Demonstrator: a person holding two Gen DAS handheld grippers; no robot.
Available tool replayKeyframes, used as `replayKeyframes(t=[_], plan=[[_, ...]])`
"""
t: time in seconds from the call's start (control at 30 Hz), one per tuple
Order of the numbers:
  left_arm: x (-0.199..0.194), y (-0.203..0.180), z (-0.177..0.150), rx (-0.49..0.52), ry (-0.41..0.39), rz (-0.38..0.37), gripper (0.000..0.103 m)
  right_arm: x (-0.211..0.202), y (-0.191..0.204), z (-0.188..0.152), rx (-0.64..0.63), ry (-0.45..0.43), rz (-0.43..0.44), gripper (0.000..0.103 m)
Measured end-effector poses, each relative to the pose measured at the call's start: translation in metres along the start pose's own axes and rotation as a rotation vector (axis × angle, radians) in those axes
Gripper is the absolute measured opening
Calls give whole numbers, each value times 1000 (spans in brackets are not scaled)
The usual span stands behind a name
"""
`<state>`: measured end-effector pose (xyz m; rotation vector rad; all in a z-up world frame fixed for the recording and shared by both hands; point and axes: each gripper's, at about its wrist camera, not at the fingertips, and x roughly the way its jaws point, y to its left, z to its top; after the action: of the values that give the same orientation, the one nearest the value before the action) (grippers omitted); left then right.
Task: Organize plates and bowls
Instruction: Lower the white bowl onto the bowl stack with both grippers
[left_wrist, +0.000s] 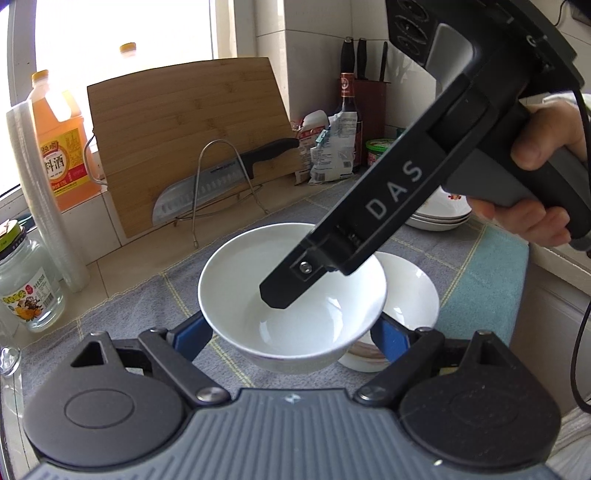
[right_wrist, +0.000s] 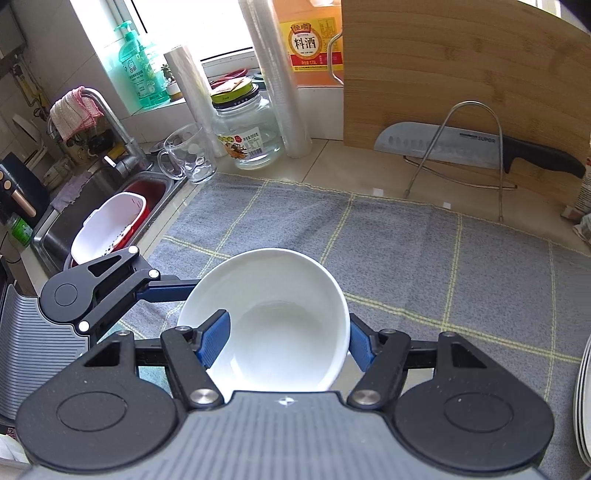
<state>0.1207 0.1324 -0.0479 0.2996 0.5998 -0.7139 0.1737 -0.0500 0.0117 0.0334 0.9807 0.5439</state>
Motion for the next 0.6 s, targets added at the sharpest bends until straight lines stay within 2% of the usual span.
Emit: replayKeyframes(t=[0.6], plan=[[28, -42, 14, 54, 0, -113, 91, -34, -39, -35, 84, -6, -98, 73]])
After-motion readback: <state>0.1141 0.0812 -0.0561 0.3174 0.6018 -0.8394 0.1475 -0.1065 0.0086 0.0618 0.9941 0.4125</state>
